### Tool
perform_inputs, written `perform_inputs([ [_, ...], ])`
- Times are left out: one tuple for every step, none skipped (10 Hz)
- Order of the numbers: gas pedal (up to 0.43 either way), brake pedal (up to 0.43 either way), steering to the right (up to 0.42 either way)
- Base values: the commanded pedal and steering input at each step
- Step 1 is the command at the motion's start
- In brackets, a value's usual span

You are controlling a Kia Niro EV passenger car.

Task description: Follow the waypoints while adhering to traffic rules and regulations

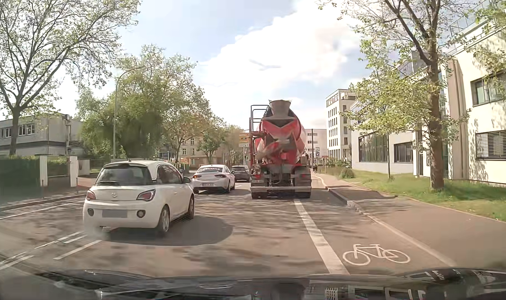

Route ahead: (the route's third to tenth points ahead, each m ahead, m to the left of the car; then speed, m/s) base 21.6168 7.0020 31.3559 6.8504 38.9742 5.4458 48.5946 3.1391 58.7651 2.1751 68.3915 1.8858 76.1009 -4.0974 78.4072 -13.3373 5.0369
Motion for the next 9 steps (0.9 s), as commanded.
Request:
perform_inputs([
  [0.000,0.079,0.004],
  [0.000,0.110,0.004],
  [0.000,0.122,0.007],
  [0.000,0.128,0.009],
  [0.000,0.140,0.009],
  [0.000,0.146,0.009],
  [0.000,0.152,0.010],
  [0.000,0.152,0.010],
  [0.000,0.152,0.010],
])
